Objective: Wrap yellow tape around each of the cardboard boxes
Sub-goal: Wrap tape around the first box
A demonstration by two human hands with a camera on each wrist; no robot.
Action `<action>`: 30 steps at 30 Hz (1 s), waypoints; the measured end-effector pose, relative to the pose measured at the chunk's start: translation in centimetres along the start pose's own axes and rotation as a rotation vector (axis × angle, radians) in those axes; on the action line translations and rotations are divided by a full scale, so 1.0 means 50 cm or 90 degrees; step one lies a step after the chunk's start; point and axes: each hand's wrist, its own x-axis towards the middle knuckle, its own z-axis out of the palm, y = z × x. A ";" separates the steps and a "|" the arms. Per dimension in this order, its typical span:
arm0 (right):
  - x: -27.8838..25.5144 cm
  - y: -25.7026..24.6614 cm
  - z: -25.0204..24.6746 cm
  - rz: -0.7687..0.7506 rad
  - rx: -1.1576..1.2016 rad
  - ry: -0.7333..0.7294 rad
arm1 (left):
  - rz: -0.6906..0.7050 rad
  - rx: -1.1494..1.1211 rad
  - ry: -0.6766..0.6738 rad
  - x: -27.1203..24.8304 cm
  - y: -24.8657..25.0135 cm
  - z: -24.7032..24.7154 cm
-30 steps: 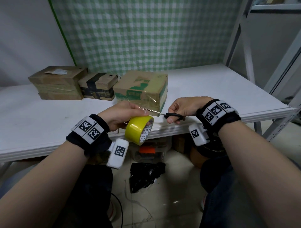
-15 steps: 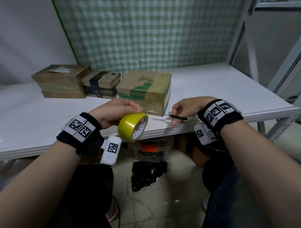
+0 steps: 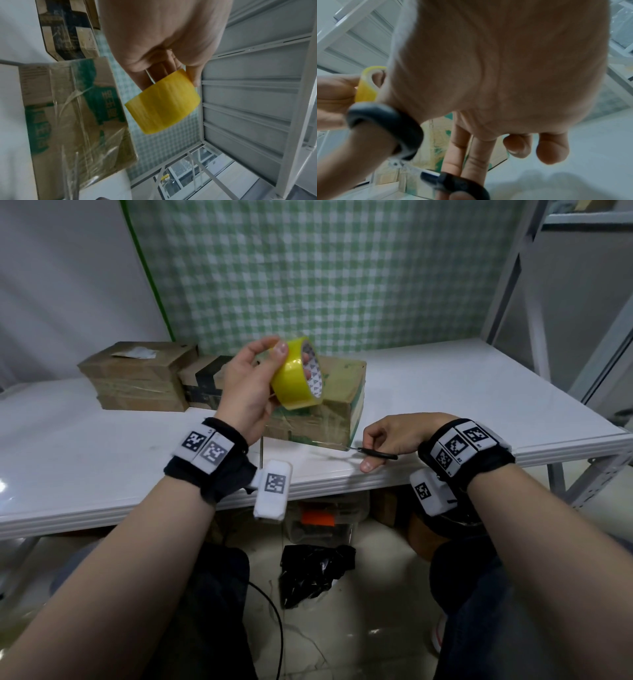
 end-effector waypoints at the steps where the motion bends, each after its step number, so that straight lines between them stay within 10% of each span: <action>1: -0.002 0.001 0.001 -0.001 0.000 0.002 | -0.005 0.007 0.002 0.002 -0.005 0.005; 17: -0.030 0.031 0.007 -0.120 0.116 -0.006 | -0.016 0.074 -0.017 0.010 -0.020 -0.012; 23: -0.034 0.017 -0.011 -0.248 0.434 0.270 | -0.008 0.044 -0.017 0.005 -0.022 -0.012; 26: -0.031 0.030 -0.037 -0.102 0.439 0.479 | -0.004 0.084 0.004 0.003 -0.021 -0.009; 30: -0.026 0.092 -0.064 0.241 0.259 0.505 | -0.007 0.115 0.015 -0.005 -0.028 -0.001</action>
